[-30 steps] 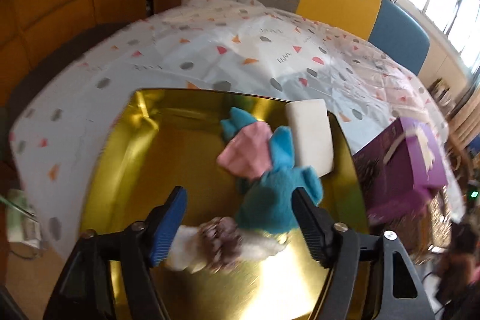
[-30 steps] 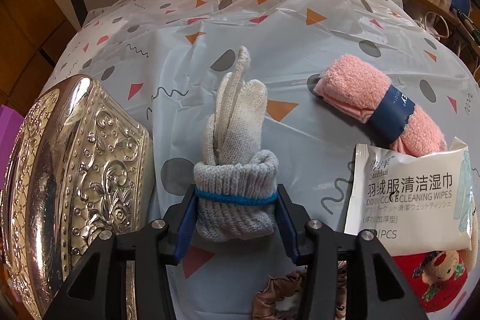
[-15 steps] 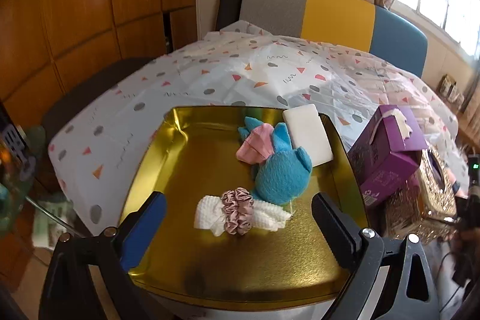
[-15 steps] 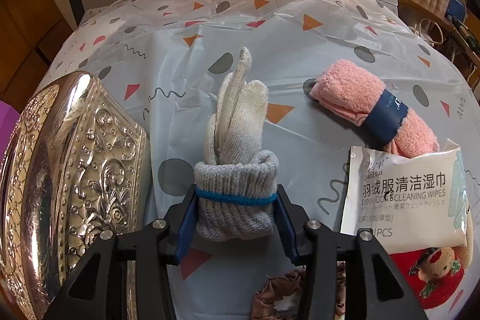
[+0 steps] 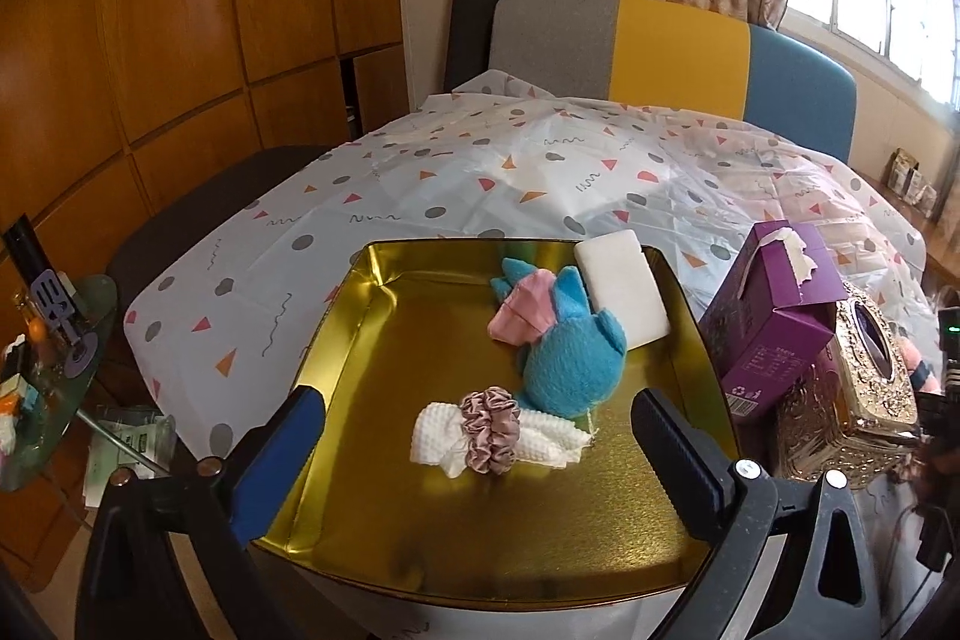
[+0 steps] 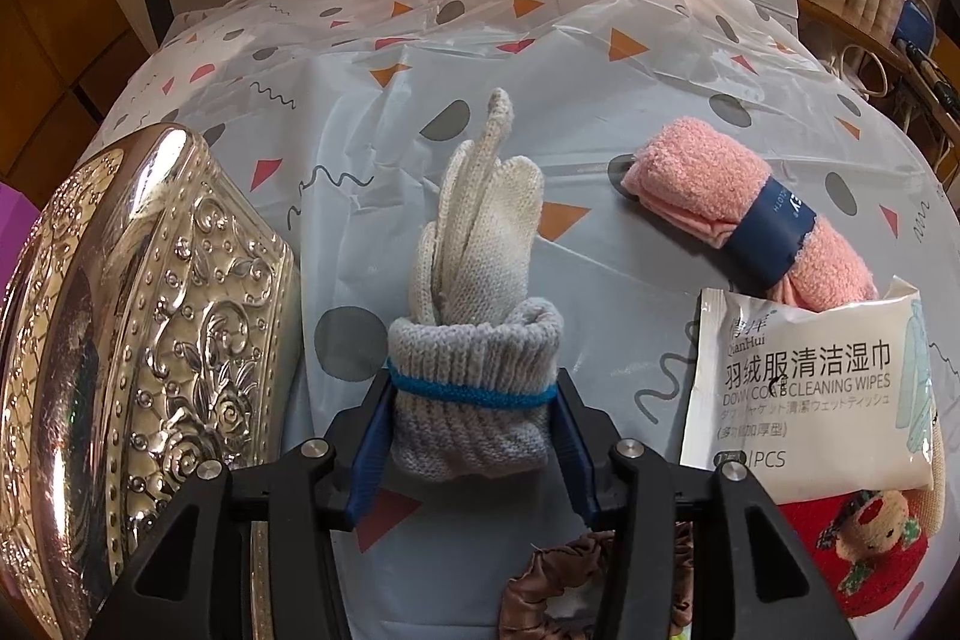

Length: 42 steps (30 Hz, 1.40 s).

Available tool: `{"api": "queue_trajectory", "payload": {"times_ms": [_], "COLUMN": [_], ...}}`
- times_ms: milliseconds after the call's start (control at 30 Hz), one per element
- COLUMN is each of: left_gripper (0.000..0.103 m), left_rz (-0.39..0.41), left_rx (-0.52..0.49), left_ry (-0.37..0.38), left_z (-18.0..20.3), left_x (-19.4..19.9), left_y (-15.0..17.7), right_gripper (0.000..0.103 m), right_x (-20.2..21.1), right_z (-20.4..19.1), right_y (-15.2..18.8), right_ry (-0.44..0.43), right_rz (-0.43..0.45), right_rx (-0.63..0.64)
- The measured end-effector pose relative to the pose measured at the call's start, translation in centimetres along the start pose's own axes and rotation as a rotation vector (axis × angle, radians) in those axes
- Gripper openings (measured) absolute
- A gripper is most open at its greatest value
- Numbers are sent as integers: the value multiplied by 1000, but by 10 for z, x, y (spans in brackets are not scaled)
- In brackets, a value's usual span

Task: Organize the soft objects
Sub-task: 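Hold the white knit glove raised in the right gripper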

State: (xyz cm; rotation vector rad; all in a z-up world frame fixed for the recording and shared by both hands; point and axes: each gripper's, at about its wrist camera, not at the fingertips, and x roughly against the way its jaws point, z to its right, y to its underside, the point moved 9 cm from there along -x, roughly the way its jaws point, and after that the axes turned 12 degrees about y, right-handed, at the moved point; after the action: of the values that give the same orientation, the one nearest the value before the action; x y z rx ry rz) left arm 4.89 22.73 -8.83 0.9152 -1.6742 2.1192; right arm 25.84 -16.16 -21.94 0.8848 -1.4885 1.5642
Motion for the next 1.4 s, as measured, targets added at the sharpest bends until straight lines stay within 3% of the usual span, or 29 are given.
{"api": "queue_trajectory", "payload": {"times_ms": [367, 767, 1033, 1400], "left_gripper": [103, 103, 103, 103], "left_rz": [-10, 29, 23, 12], "left_rx": [-8, -74, -54, -24], "left_ry": [44, 5, 18, 41], "left_z": [6, 5, -1, -7], "left_x": [-4, 15, 16, 10], "left_y": [6, 9, 9, 13], "right_gripper": [48, 45, 44, 44], "right_x": [-1, 2, 34, 89], "right_z": [-2, 21, 42, 51], "right_y": [-2, -8, -27, -26], "right_ry": [38, 64, 56, -17], "right_rz": [21, 32, 148, 222], "right_rx": [23, -86, -187, -264]}}
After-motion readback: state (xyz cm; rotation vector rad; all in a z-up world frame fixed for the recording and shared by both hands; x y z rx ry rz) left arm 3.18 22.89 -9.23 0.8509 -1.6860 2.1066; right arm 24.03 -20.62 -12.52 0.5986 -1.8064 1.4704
